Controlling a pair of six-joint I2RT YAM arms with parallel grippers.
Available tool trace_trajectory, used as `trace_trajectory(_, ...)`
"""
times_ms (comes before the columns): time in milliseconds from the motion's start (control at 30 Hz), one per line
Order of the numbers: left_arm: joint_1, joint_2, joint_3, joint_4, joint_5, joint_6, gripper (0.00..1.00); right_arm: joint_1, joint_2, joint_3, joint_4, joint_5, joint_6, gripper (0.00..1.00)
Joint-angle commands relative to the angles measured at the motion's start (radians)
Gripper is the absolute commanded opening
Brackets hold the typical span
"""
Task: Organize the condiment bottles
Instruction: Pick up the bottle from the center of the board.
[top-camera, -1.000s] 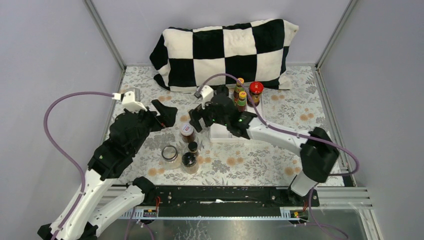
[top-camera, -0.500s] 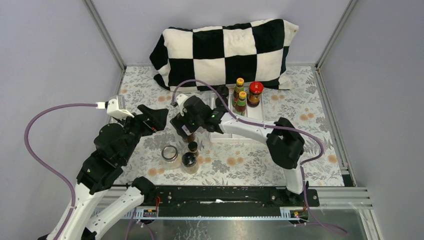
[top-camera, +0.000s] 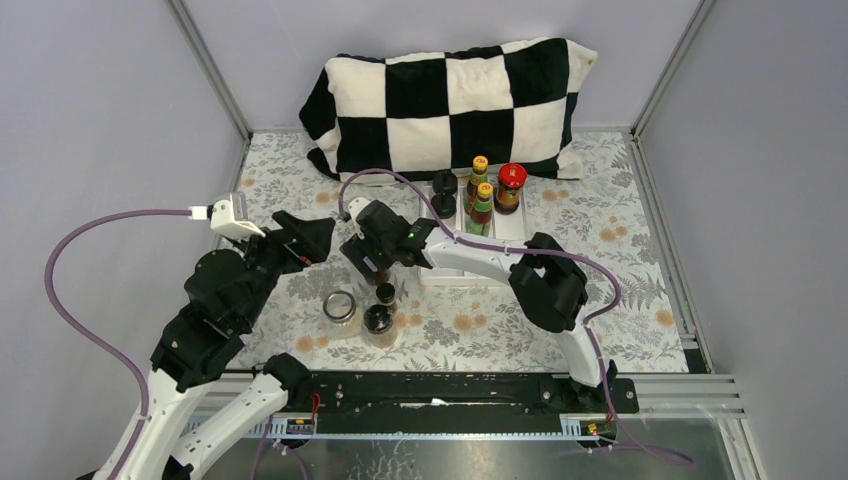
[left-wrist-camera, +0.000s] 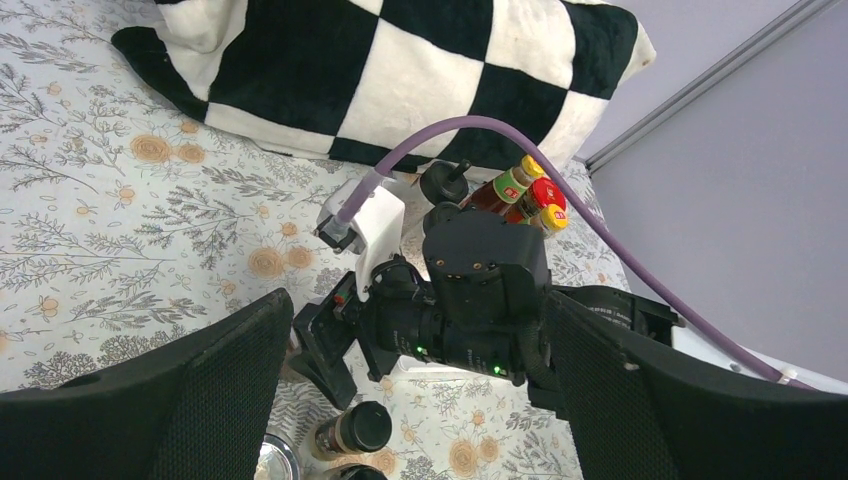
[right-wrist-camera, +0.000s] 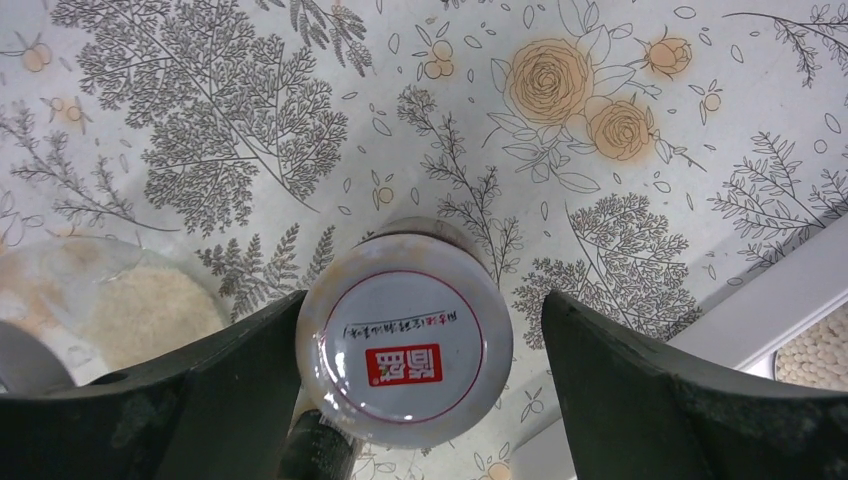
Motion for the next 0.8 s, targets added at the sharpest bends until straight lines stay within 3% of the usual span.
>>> trace_trajectory(0,0.001,-0.011,0.011,-0.018,-0.019,0.005,0.99,0.002,0.019,0.046,0.01,0.034,0.013,0.9)
trace_trajectory(200,0.0,-0.011,0.01,-0.018,-0.022,0.008,0.99,0.002,0.036,0.063,0.009,0.032,0.013,0.87)
trace_trajectory(567,0.001,-0.007,0.003,-0.018,-0.028,0.011,0.99,0.002,0.041,0.053,0.021,0.031,0.018,0.64)
trace_trajectory(767,0.002,-0.001,-0.002,-0.016,-0.024,0.007,0.99,0.002,-0.002,0.018,0.037,0.057,0.021,0.61)
